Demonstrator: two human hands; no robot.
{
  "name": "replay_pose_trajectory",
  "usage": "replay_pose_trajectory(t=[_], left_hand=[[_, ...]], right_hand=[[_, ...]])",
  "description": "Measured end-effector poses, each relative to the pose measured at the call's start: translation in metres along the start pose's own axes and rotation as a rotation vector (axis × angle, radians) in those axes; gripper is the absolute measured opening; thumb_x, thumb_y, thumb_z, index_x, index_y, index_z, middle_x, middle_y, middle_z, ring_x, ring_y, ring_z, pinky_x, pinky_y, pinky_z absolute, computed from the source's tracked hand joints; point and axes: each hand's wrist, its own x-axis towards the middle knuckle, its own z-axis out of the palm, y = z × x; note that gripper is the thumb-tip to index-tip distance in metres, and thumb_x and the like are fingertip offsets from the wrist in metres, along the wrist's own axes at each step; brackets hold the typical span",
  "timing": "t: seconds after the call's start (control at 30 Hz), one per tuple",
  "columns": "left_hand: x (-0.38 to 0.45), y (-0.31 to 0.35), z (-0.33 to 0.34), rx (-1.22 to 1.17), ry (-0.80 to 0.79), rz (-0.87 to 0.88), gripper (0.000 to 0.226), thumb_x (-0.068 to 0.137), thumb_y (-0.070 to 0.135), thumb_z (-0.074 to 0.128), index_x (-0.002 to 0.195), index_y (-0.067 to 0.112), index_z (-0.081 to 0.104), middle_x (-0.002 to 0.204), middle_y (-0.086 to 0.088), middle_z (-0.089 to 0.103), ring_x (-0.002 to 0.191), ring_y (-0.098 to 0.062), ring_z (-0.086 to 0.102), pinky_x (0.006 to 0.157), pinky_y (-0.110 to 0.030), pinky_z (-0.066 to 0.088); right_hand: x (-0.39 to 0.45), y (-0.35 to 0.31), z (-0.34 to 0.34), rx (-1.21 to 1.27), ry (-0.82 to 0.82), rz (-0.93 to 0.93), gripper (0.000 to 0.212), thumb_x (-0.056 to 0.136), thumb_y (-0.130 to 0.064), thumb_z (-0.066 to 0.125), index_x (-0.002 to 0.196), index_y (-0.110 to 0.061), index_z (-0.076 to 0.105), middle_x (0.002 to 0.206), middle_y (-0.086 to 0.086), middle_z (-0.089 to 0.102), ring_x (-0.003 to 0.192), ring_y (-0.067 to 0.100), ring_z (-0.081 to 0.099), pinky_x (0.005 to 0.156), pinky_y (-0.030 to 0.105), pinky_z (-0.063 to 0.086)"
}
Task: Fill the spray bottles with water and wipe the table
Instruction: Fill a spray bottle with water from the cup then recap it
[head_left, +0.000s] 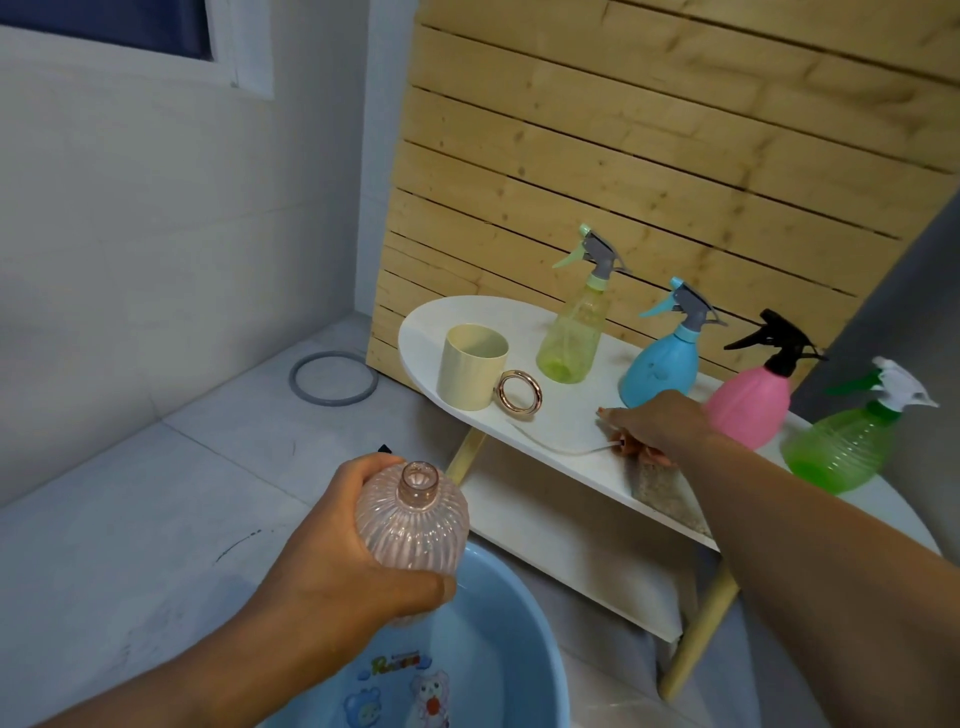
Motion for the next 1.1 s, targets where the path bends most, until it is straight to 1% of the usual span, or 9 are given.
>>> replay_pose_trajectory(t=[0.23,0.3,0.4,0.63,0.77,0.87,0.97,1.03,1.1], left_hand=[[0.006,-0.004,-0.002,0.014,0.021,-0.008,0.103,0.046,0.025,0.101,0.132,0.046,0.047,0.112,0.023,0.062,0.100,-0.005,0.062,0.059,-0.011,0.052],[0.006,-0.004,-0.003,0.004,0.020,-0.011,0.102,0.044,0.026,0.100,0.129,0.047,0.049,0.110,0.022,0.063,0.099,-0.006,0.063,0.059,-0.011,0.053],[0.008,-0.004,-0.002,0.005,0.009,-0.009,0.102,0.044,0.026,0.101,0.129,0.046,0.049,0.110,0.022,0.063,0.100,-0.007,0.062,0.062,-0.013,0.053],[0.007,0.001,-0.004,-0.045,0.007,-0.012,0.104,0.028,0.043,0.091,0.124,0.052,0.049,0.105,0.024,0.066,0.101,-0.010,0.066,0.067,-0.021,0.058],[0.007,0.004,-0.004,-0.050,0.028,0.010,0.096,0.035,0.038,0.094,0.118,0.057,0.049,0.103,0.025,0.065,0.099,-0.008,0.066,0.068,-0.026,0.061],[0.006,0.006,-0.005,-0.031,0.055,0.027,0.094,0.037,0.036,0.094,0.116,0.057,0.049,0.104,0.023,0.065,0.097,-0.005,0.065,0.073,-0.028,0.062],[0.005,0.008,-0.006,-0.009,0.040,0.035,0.093,0.043,0.030,0.096,0.118,0.055,0.047,0.110,0.020,0.062,0.101,-0.009,0.064,0.072,-0.026,0.061],[0.004,0.008,-0.008,-0.004,0.020,0.044,0.091,0.050,0.022,0.098,0.119,0.053,0.048,0.113,0.018,0.061,0.103,-0.011,0.063,0.070,-0.026,0.062],[0.003,0.008,-0.008,0.002,0.010,0.057,0.089,0.054,0.016,0.098,0.118,0.051,0.047,0.113,0.017,0.061,0.103,-0.012,0.063,0.067,-0.023,0.061]], right_hand=[[0.005,-0.007,0.001,-0.133,-0.074,0.090,0.036,0.081,-0.041,0.078,0.062,-0.014,0.062,0.031,-0.006,0.051,0.043,0.009,0.053,0.040,0.020,0.037],[0.005,-0.009,0.001,-0.133,-0.149,0.124,0.031,0.082,-0.032,0.078,0.062,-0.012,0.065,0.040,-0.002,0.059,0.041,0.010,0.055,0.042,0.018,0.043],[0.006,-0.006,-0.004,-0.136,-0.116,0.087,0.025,0.073,-0.032,0.083,0.075,-0.011,0.070,0.063,0.003,0.068,0.061,0.016,0.062,0.058,0.025,0.051],[-0.033,-0.011,-0.052,0.009,0.132,-0.199,0.032,0.082,-0.043,0.067,0.089,-0.012,0.065,0.069,-0.001,0.073,0.063,0.012,0.068,0.057,0.028,0.051],[-0.083,-0.038,-0.084,0.198,0.122,-0.397,0.034,0.092,-0.039,0.064,0.103,-0.007,0.060,0.073,0.003,0.076,0.067,0.018,0.074,0.063,0.036,0.062],[-0.135,-0.069,-0.105,0.396,0.059,-0.587,0.037,0.092,-0.030,0.070,0.110,-0.006,0.049,0.070,-0.002,0.076,0.063,0.017,0.075,0.055,0.028,0.061],[-0.180,-0.093,-0.117,0.353,0.095,-0.759,0.034,0.086,-0.029,0.074,0.103,-0.014,0.049,0.072,-0.016,0.074,0.060,0.012,0.074,0.052,0.028,0.061],[-0.201,-0.103,-0.118,0.296,0.103,-0.837,0.032,0.085,-0.031,0.074,0.102,-0.018,0.050,0.072,-0.011,0.074,0.060,0.011,0.074,0.055,0.032,0.062],[-0.216,-0.111,-0.116,0.189,0.190,-0.910,0.031,0.083,-0.033,0.074,0.098,-0.021,0.050,0.067,-0.008,0.071,0.057,0.001,0.070,0.051,0.019,0.055]])
